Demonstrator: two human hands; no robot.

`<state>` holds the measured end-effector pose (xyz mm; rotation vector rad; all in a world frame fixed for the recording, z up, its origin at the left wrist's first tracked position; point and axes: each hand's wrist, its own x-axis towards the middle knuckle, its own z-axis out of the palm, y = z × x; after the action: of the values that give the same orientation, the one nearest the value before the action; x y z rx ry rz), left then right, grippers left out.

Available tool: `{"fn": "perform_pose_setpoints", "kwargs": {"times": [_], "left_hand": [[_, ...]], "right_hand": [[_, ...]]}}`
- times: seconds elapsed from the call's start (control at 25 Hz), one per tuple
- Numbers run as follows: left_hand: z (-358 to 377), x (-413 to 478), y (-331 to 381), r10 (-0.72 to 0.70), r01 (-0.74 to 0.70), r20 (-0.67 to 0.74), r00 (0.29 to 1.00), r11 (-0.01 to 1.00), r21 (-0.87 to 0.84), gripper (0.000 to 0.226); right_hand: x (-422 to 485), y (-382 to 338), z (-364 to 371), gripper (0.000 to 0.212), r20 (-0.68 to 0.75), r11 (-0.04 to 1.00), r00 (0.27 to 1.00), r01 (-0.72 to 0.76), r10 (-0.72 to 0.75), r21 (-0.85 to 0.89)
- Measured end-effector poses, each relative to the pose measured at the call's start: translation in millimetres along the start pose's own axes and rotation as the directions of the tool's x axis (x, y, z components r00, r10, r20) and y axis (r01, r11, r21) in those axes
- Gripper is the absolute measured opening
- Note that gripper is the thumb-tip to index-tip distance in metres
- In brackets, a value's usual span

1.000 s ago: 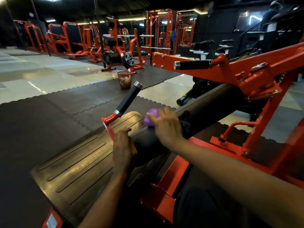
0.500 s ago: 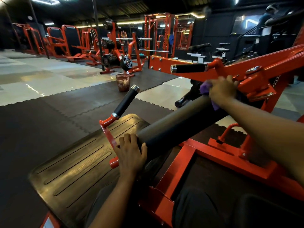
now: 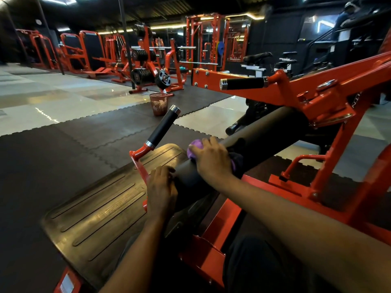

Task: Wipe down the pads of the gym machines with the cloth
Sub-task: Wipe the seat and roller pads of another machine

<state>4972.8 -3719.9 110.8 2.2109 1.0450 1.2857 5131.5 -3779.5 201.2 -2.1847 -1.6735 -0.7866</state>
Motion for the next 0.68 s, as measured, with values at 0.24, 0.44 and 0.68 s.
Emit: {"fn": "perform_pose_setpoints", "kwargs": {"times": [0.24,0.44,0.68], "left_hand": [[9.1,16.4,-15.0,-0.1,0.085,0.208,0.973,0.993,0.08,0.041],[2.7,-2.2,-5.6,-0.039,0.022,0.115,0.993,0.989,0.144,0.051],[1.5,-6.2,1.1,-0.024,0.024,-0.006,1.0,0.997,0.072,0.038]], "right_hand": [[34.1,94.4,-24.3,0.037,-0.098,0.977,0.973,-0.211,0.209,-0.017],[56.3,191.8,-44.3,0.037,-0.187,0.86,0.843,-0.511,0.504,0.016],[27.7,59.7,-5.9,0.025,-0.095,0.967,0.962,-0.256,0.255,0.002]]}}
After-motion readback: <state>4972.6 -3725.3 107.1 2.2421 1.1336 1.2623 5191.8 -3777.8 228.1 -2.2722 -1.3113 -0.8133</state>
